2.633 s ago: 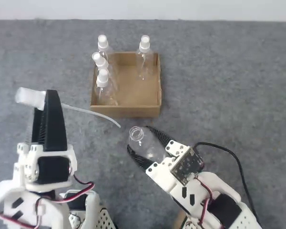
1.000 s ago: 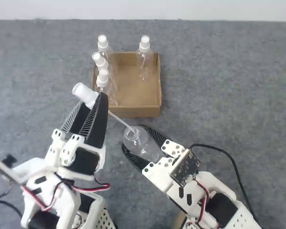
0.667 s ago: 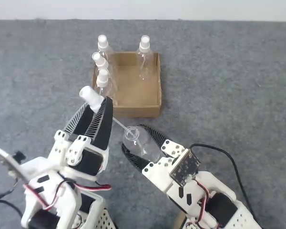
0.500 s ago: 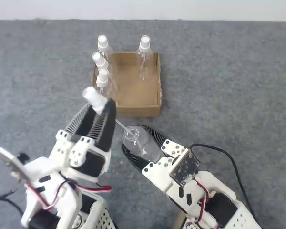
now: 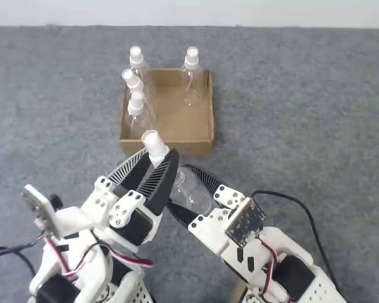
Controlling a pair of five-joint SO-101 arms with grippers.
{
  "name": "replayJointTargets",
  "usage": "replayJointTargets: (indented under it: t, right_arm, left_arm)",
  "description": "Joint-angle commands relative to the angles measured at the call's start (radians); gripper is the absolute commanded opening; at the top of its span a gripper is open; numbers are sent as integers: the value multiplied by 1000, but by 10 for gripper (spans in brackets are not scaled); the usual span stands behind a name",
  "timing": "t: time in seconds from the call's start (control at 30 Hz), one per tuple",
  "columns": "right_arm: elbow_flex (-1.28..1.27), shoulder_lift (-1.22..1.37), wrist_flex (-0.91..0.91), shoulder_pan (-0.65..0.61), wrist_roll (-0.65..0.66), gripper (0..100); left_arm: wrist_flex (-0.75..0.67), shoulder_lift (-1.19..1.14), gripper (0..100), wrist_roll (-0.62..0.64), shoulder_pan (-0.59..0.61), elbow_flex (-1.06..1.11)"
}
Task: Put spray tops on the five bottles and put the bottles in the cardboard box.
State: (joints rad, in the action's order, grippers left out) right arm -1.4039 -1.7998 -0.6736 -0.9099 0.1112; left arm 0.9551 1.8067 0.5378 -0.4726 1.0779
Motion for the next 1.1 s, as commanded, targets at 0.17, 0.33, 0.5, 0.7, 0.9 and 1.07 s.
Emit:
replayJointTargets:
  t: [0.17,0.33,0.5,0.7,0.9,1.07]
  right_arm:
    - [14,-15,-7,-5,11,7]
    - [14,-15,-13,-5,11,7]
    - [15,-15,-13,-5,11,6]
    - [15,-15,-13,-5,11,6]
    - [12,-15,-15,-5,11,6]
    - [-2,-15,-15,-5,12,6]
  left_arm:
    - [11,17,202,0,-2,-15]
    - [9,17,203,-2,-2,-45]
    - [9,15,185,-2,-2,-96]
    - [26,15,9,-18,-14,-76]
    - [78,15,12,-71,-103,-42]
    - [78,15,12,-106,-107,-44]
